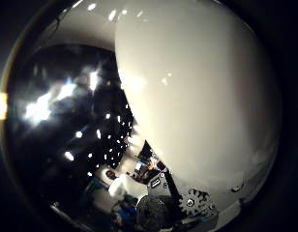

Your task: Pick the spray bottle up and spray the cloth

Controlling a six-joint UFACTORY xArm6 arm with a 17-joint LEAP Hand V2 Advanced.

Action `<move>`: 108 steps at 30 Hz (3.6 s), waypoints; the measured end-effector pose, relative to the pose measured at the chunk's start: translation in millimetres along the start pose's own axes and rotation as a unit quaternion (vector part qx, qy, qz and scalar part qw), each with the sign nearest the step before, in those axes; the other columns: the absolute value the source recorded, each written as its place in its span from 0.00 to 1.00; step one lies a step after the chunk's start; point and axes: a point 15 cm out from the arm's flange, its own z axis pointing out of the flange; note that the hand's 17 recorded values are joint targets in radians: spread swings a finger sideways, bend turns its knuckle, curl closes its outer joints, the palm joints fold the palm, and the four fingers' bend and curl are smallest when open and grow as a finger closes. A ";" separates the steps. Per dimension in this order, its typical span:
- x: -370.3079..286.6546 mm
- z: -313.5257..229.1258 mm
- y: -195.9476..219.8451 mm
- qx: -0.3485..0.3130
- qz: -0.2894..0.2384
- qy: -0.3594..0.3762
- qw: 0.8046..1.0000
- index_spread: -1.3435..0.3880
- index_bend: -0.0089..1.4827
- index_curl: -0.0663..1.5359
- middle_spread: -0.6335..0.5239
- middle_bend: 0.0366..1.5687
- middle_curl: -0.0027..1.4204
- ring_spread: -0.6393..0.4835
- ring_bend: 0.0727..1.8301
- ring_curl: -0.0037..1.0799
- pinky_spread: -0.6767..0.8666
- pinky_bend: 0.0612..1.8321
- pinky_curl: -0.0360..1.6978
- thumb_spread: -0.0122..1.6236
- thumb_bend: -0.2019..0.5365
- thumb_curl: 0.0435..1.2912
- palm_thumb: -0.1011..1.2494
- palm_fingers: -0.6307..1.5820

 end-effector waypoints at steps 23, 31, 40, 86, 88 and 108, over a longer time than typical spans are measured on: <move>91.9 21.0 12.3 0.001 0.044 -0.011 0.999 0.63 0.74 0.58 0.44 0.87 0.47 0.40 0.79 0.59 0.30 0.57 0.75 0.63 0.25 0.58 0.69 0.81; 132.8 16.9 20.0 0.005 0.079 -0.010 0.997 0.63 0.73 0.58 0.44 0.87 0.47 0.40 0.78 0.59 0.30 0.56 0.75 0.62 0.25 0.59 0.69 0.79; 160.3 11.9 31.3 -0.003 0.105 -0.010 0.994 0.62 0.60 0.57 0.46 0.80 0.46 0.41 0.73 0.58 0.26 0.53 0.68 0.60 0.24 0.56 0.64 0.76; 39.4 -157.8 116.1 -0.185 0.057 0.208 0.959 0.60 0.12 0.21 0.72 0.09 0.17 0.78 0.06 0.21 0.69 0.14 0.22 0.67 0.24 0.21 0.51 0.26; 37.4 -172.3 124.8 -0.187 0.064 0.236 0.951 0.60 0.12 0.21 0.72 0.09 0.17 0.78 0.06 0.21 0.69 0.14 0.21 0.68 0.25 0.21 0.51 0.27; 36.9 -254.9 280.1 -0.249 0.219 0.339 0.881 0.61 0.12 0.23 0.71 0.10 0.21 0.78 0.07 0.20 0.70 0.14 0.21 0.73 0.25 0.22 0.56 0.29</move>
